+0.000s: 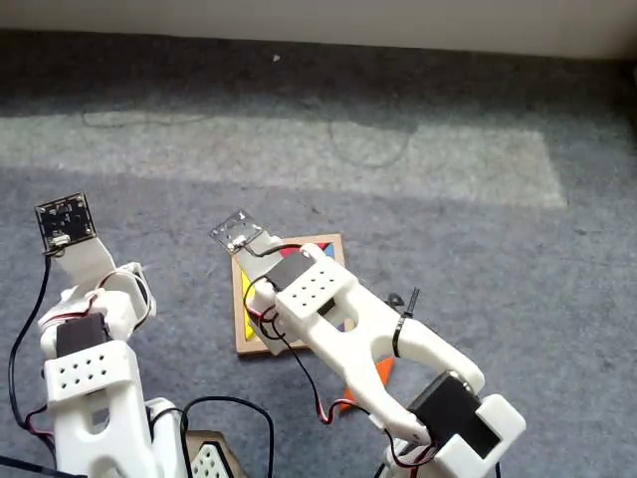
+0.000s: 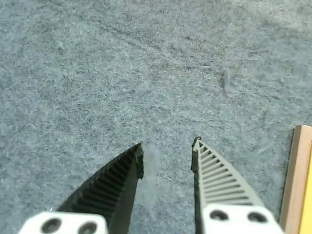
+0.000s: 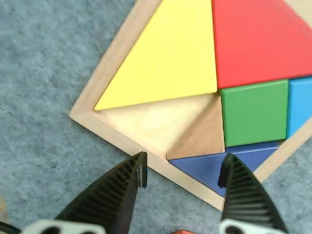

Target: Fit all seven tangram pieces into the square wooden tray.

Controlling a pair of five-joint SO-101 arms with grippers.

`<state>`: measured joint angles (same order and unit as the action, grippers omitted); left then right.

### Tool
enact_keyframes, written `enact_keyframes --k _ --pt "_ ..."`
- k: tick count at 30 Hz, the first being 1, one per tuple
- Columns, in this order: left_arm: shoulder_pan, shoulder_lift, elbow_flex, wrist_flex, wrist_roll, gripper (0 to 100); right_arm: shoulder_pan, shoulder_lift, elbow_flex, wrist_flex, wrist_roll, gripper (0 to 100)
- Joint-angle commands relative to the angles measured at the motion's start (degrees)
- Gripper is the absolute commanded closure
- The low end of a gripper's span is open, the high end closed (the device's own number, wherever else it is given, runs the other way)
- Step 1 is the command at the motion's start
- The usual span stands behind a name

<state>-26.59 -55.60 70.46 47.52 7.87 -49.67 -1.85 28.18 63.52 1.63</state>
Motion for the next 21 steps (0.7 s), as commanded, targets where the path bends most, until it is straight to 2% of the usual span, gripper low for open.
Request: enact_keyframes --k 1,13,21 --pt "-0.22 -0.92 -0.31 -0.97 0.35 83 -0.40 -2.33 -0.22 -3.38 -1.14 82.3" --pt "-0.22 -0.92 -0.31 -0.97 0.35 83 2.24 2.51 -0.66 -3.30 -1.23 82.3" --pt "-0.22 -0.92 -0.31 -0.97 0.35 83 -3.21 9.54 -3.74 -1.45 -0.88 82.4"
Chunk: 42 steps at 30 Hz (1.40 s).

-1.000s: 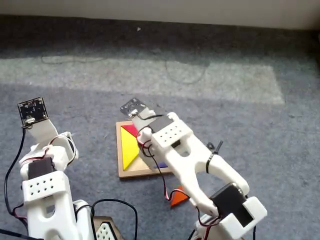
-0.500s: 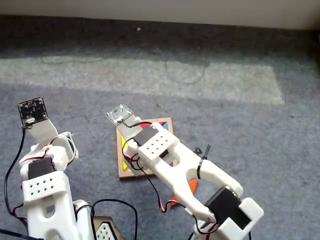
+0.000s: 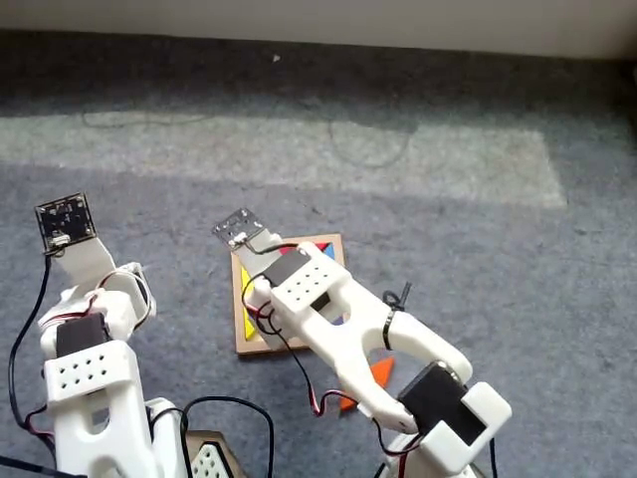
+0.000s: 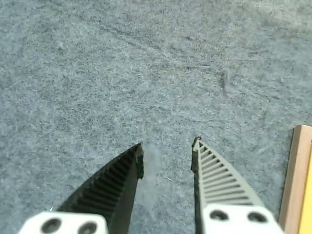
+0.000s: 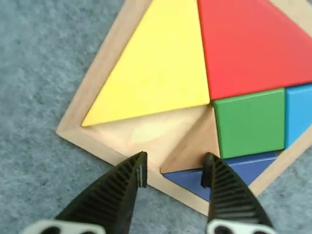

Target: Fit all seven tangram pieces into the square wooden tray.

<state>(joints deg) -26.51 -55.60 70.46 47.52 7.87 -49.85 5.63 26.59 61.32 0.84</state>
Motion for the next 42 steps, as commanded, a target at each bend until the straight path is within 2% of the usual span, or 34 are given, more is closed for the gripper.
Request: enact_keyframes --k 1,12,15,26,35,42 --pt "-0.31 -0.92 -0.31 -0.97 0.35 83 -3.65 2.07 -2.95 1.63 -0.09 82.4" --pt "-0.31 -0.92 -0.31 -0.97 0.35 83 -4.00 2.07 -8.48 7.34 -0.35 82.4" --pt "-0.31 -0.92 -0.31 -0.97 0.35 83 -4.00 2.07 -9.10 7.87 -0.35 79.6" --pt "-0.31 -0.92 -0.31 -0.97 0.35 83 -0.57 1.98 -9.54 7.69 0.00 77.5" --pt "-0.31 -0.92 -0.31 -0.97 0.35 83 -0.40 -1.80 -9.10 6.55 2.02 77.5" --pt "-0.31 -0.92 -0.31 -0.97 0.35 83 -0.22 3.12 -9.36 3.74 2.64 77.5"
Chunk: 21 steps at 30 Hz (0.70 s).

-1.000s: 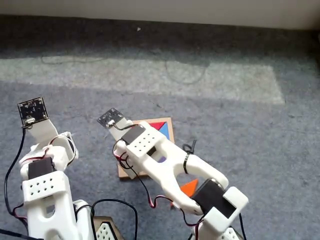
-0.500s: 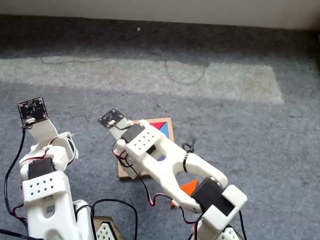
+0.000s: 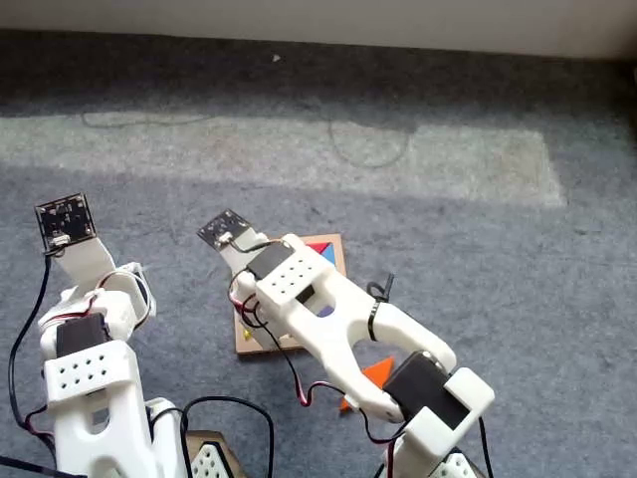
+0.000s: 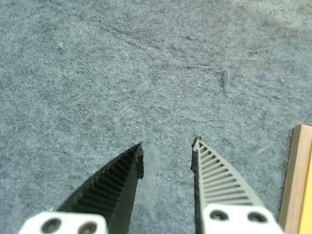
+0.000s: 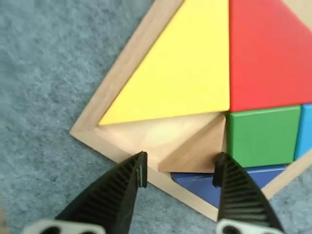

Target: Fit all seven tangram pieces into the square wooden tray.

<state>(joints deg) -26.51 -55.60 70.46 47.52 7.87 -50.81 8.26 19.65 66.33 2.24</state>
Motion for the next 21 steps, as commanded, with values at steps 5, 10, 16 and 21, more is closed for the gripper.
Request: enact_keyframes --k 5,10,16,21 --pt "-0.31 -0.92 -0.31 -0.97 0.35 83 0.75 2.59 -2.51 -1.27 3.16 77.6" --pt "-0.31 -0.92 -0.31 -0.97 0.35 83 1.01 3.03 -2.15 -1.54 3.34 84.2" --pt "-0.31 -0.92 -0.31 -0.97 0.35 83 1.71 2.95 -2.15 -1.54 3.43 87.2" --pt "-0.31 -0.92 -0.31 -0.97 0.35 83 1.71 2.51 -2.51 -0.84 5.98 91.5"
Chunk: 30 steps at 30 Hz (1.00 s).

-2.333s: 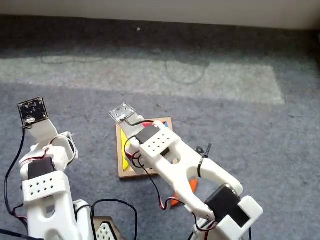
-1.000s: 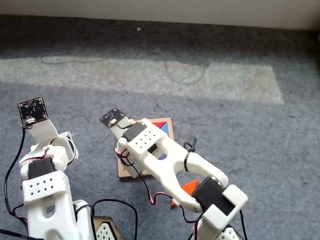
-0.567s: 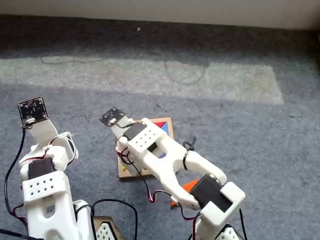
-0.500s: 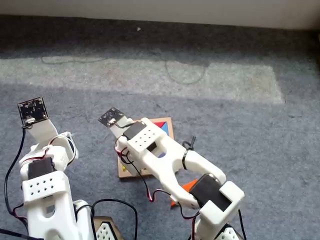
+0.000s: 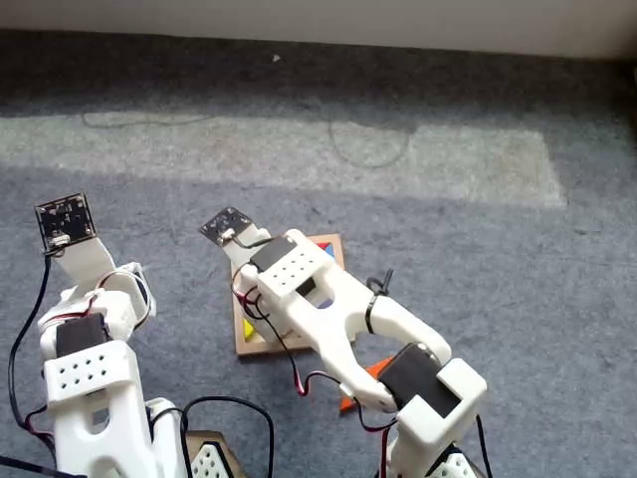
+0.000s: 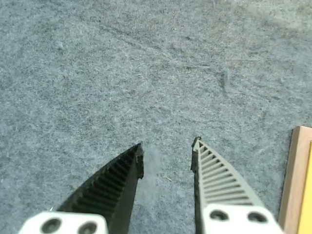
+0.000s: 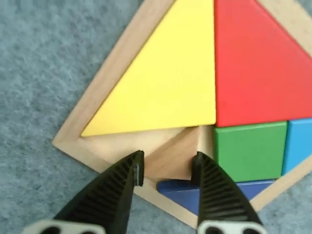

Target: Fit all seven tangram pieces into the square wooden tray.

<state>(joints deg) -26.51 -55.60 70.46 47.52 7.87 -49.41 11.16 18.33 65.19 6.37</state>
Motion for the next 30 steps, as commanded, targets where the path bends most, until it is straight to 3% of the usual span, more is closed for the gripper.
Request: enact_keyframes --k 1,12,23,30 --pt "-0.31 -0.92 -0.31 -0.97 0.35 83 0.40 -0.40 -1.19 1.10 2.02 92.7" --pt "-0.31 -0.92 -0.31 -0.97 0.35 83 1.54 -12.44 -2.51 3.74 2.11 93.9" --pt "-0.31 -0.84 -0.13 -2.11 0.53 83 1.10 -22.73 6.99 1.27 1.32 93.4" --pt "-0.57 -0.84 -0.13 -2.11 0.53 83 -2.95 -22.73 8.57 -0.13 -6.86 78.1"
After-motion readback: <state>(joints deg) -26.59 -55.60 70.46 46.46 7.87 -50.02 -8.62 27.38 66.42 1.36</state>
